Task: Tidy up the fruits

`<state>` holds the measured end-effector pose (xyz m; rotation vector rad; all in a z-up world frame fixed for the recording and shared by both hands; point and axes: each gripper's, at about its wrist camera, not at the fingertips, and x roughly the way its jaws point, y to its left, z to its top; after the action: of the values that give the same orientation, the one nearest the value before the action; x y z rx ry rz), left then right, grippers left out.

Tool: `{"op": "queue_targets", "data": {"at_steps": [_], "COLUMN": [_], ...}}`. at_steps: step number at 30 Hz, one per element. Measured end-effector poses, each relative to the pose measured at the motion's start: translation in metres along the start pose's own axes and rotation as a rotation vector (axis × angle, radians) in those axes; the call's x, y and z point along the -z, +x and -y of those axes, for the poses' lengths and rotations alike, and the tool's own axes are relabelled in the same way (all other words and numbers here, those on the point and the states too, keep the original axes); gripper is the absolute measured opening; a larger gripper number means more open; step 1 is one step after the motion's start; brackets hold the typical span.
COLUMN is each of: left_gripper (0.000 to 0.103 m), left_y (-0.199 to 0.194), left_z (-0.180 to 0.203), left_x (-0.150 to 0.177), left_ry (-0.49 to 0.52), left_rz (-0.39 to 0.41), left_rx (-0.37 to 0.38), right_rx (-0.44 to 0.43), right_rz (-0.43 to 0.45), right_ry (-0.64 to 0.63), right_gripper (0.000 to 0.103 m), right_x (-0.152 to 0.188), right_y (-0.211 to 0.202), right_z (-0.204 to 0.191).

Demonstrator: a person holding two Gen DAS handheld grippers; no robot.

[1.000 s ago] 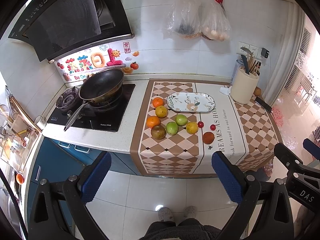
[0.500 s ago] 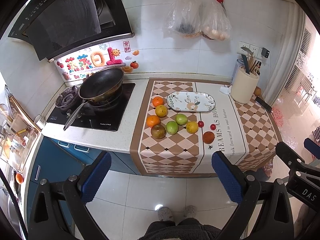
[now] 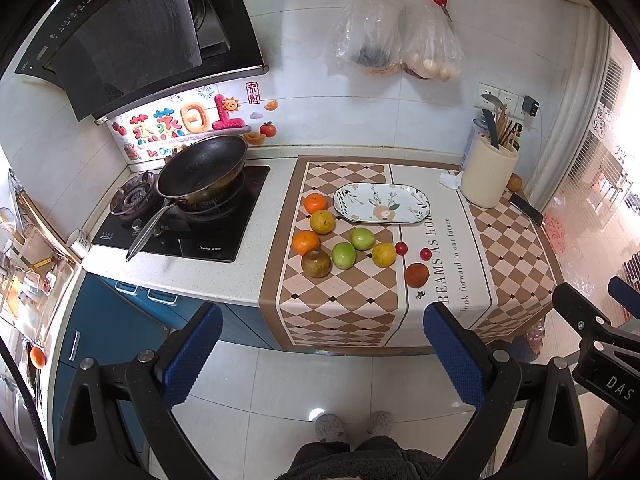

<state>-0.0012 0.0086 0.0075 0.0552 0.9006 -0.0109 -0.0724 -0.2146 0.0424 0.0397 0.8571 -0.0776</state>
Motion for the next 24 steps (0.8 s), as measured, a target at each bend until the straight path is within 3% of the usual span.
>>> {"op": "queue_targets", "data": {"at_steps": [24], "left_gripper": [0.103], "left_y": [-0.0004], "left_z": [0.0015], "left_x": [-0.0053], "left_ry": [-0.001], "left_rz": [0.003], "left_rx": [0.0], "right_rx": [-0.003], "right_rz": [-0.002], "right_ry": [0.01], "right_gripper": [0.103], "right_x": [0.0006], "right_y": [-0.0027], "right_z": [-0.0043]}}
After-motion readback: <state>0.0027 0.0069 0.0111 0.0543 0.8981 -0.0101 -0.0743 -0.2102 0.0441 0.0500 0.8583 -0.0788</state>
